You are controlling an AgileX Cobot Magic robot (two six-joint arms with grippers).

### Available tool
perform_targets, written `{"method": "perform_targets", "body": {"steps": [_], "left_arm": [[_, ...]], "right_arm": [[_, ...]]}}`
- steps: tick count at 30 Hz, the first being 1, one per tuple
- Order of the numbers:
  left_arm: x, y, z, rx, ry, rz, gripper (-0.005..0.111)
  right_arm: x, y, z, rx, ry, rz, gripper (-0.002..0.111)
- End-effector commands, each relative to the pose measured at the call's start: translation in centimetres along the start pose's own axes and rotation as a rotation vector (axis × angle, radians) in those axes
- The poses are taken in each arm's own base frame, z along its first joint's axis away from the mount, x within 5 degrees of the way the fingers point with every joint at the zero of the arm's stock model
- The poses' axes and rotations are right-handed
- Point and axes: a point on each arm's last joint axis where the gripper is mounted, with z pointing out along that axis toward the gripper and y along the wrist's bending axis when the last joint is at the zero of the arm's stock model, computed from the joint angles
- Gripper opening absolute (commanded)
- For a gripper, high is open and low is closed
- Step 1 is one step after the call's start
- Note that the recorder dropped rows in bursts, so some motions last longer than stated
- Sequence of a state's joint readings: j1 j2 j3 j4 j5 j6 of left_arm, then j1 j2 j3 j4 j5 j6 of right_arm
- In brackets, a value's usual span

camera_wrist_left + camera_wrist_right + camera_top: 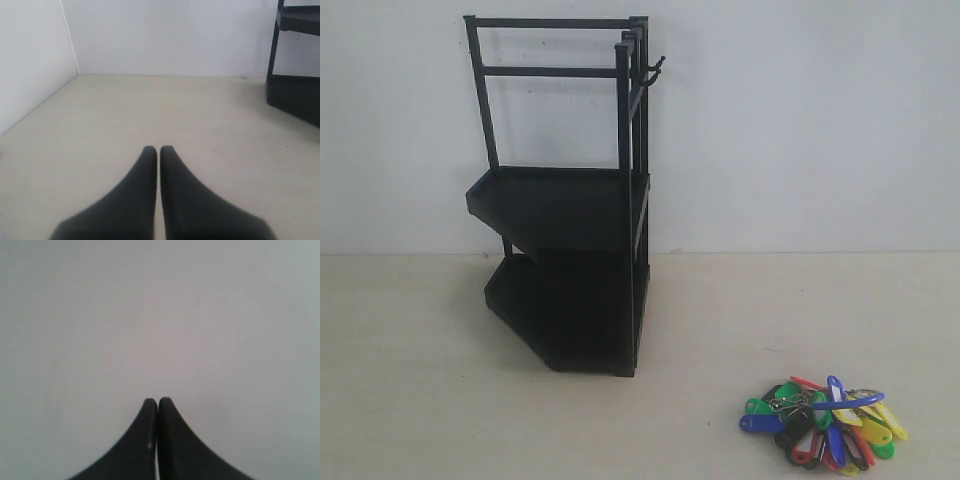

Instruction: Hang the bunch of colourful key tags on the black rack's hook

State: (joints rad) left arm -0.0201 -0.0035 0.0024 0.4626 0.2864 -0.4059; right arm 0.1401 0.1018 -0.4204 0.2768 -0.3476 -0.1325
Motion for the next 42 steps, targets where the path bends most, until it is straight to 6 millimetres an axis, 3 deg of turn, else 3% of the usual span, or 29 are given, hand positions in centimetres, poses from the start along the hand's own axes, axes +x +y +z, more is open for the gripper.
{"method": "perform_targets", "body": {"steps": [1, 4, 8, 13, 18, 22, 27, 33, 37, 42], "left_arm": [[-0.1, 0.0, 0.0, 0.002, -0.001, -0.005, 0.004], [-0.1, 0.0, 0.0, 0.002, -0.001, -0.005, 0.004], [-0.1, 0.0, 0.0, 0.002, -0.001, -0.005, 0.004], [-0.1, 0.0, 0.0, 0.002, -0.001, -0.005, 0.004], [-0.1, 0.0, 0.0, 0.002, -0.001, -0.005, 0.004], [-0.1, 0.0, 0.0, 0.002, -0.001, -0.005, 0.004], [-0.1, 0.0, 0.0, 0.002, -0.001, -0.005, 0.004], [-0.1, 0.0, 0.0, 0.002, -0.001, -0.005, 0.004], [-0.1, 0.0, 0.0, 0.002, -0.001, -0.005, 0.004], [-0.1, 0.0, 0.0, 0.002, -0.001, -0.005, 0.004]], "right_arm": [[3.9, 1.0, 2.3, -0.059, 0.583, -0.009, 0.0], [6.9, 1.1, 2.5, -0.067, 0.861, 0.004, 0.0], [9.5, 1.1, 2.3, -0.061, 1.094, 0.033, 0.0], [10.2, 1.2, 2.6, -0.037, 1.136, 0.11, 0.0], [10.0, 1.2, 3.0, -0.09, 1.092, 0.009, 0.0], [11.0, 1.4, 4.0, -0.099, 1.245, 0.021, 0.0], [15.1, 1.4, 6.5, -0.039, 1.525, 0.098, 0.0], [21.4, 0.4, 7.2, 0.208, 1.679, 0.264, 0.001], [24.1, -0.1, 7.3, 0.252, 1.709, 0.267, 0.018], [26.6, -0.5, 7.5, 0.349, 1.68, 0.345, 0.054]]}}
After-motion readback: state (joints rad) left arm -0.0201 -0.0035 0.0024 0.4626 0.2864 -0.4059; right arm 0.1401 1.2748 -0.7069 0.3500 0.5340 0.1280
